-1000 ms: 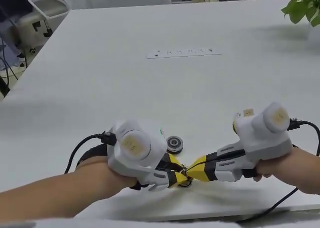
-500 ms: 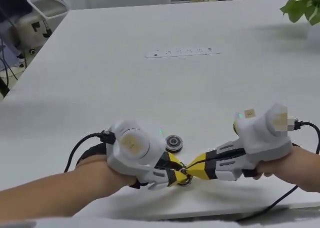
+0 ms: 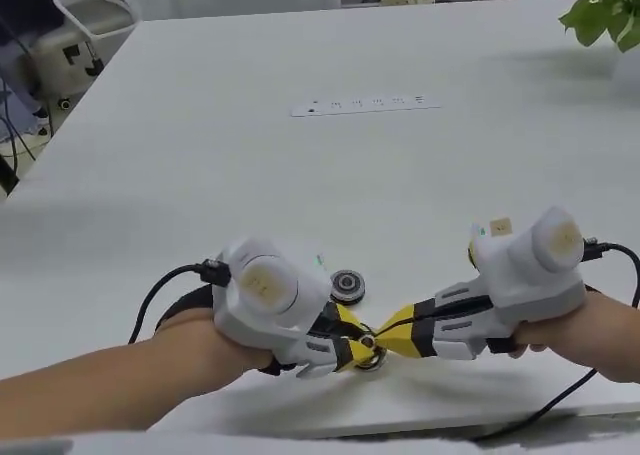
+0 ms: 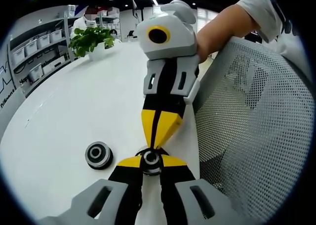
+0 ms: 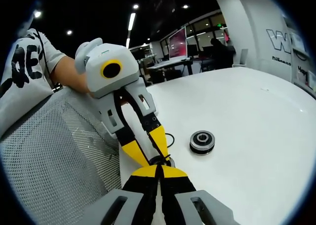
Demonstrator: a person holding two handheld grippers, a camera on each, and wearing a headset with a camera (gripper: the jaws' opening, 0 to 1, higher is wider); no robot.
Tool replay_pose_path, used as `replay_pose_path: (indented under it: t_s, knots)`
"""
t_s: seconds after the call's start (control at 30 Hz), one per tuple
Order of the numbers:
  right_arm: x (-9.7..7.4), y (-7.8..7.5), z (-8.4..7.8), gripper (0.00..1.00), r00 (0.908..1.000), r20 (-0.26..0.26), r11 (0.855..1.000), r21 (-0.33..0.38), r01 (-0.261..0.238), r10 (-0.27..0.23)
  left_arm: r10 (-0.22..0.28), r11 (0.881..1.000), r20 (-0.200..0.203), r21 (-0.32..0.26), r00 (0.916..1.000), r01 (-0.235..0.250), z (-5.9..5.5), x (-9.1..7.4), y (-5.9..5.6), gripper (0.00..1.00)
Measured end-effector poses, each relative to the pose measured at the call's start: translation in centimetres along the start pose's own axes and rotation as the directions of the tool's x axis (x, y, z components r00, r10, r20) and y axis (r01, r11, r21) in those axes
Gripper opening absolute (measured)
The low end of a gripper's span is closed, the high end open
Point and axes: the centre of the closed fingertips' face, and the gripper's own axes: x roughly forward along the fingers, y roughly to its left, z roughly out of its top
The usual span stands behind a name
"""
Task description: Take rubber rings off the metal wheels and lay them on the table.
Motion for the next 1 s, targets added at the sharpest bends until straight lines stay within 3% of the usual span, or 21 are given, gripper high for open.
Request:
replay_pose_path:
  t_s: [0.27, 0.63, 1.0]
  knots:
    - [-0.1, -0.1, 0.0, 0.0, 1.0, 0.0, 1.0, 0.001, 0.006, -0.006, -0.013, 0.999, 0.008, -0.042, 0.9999, 0.014, 0.1, 0.0, 0.0, 0.09]
    - [-0.4, -0.1, 0.2, 0.0, 0.9999, 0.01, 1.0, 0.012, 0.008, -0.008, -0.039, 0.999, -0.012, -0.037, 0.9992, 0.038, -0.1, -0.7, -0.4, 0.17]
    - [-0.7, 0.2, 0.6, 0.0, 0.9997, 0.025, 1.0, 0.016, 0.001, -0.001, -0.046, 0.999, 0.012, -0.011, 0.9989, 0.046, 1.1, -2.4, -1.1, 0.25]
